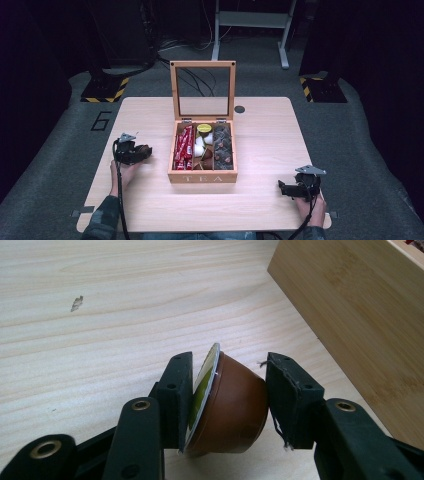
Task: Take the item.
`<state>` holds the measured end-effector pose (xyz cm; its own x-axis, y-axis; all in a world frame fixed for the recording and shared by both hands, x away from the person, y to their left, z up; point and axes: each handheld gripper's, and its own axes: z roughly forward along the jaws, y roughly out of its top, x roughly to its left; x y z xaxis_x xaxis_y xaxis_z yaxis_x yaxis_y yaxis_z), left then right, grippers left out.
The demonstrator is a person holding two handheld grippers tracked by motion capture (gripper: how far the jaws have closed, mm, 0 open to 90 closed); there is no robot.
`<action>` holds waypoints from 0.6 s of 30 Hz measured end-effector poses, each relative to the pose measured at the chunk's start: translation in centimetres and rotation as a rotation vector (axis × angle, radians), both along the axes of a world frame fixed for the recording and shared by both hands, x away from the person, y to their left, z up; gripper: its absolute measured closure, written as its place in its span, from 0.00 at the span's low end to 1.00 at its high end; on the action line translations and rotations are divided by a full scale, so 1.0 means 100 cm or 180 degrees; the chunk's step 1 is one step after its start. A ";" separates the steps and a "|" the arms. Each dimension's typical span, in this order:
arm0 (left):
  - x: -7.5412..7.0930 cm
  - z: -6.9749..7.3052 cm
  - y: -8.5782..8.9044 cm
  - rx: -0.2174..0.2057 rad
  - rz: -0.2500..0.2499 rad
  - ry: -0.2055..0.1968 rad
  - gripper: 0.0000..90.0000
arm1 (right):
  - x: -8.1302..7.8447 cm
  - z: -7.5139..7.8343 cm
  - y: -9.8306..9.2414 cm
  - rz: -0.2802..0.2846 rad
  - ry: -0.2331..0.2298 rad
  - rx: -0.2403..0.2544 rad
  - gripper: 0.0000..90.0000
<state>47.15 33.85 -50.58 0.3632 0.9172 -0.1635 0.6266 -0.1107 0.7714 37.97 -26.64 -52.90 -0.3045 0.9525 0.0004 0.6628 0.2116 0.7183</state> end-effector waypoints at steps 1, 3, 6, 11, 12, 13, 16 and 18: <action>-0.001 0.000 0.001 -0.0023 0.0008 -0.0012 0.60 | 0.000 0.000 0.000 0.0001 0.0013 -0.0003 0.02; -0.003 0.002 0.003 -0.0116 0.0013 -0.0021 0.56 | 0.000 0.000 0.000 -0.0015 0.0001 0.0005 0.02; -0.006 0.005 0.005 -0.0169 -0.0043 0.0000 0.46 | 0.000 0.000 0.000 -0.0007 0.0000 0.0000 0.02; -0.015 0.017 0.004 -0.0213 -0.0100 -0.0076 0.31 | 0.000 0.000 0.000 0.0005 -0.0003 -0.0011 0.02; -0.015 0.017 0.004 -0.0213 -0.0100 -0.0076 0.29 | 0.000 0.000 0.000 0.0005 -0.0003 -0.0011 0.02; -0.016 0.019 0.004 -0.0208 -0.0119 -0.0091 0.29 | 0.000 0.000 0.000 -0.0010 0.0004 0.0003 0.02; -0.022 0.025 0.003 -0.0189 -0.0130 -0.0156 0.22 | 0.000 0.000 0.000 -0.0013 -0.0001 0.0005 0.02; -0.028 0.028 0.003 -0.0159 -0.0139 -0.0230 0.22 | 0.000 0.000 0.000 0.0002 0.0005 -0.0001 0.02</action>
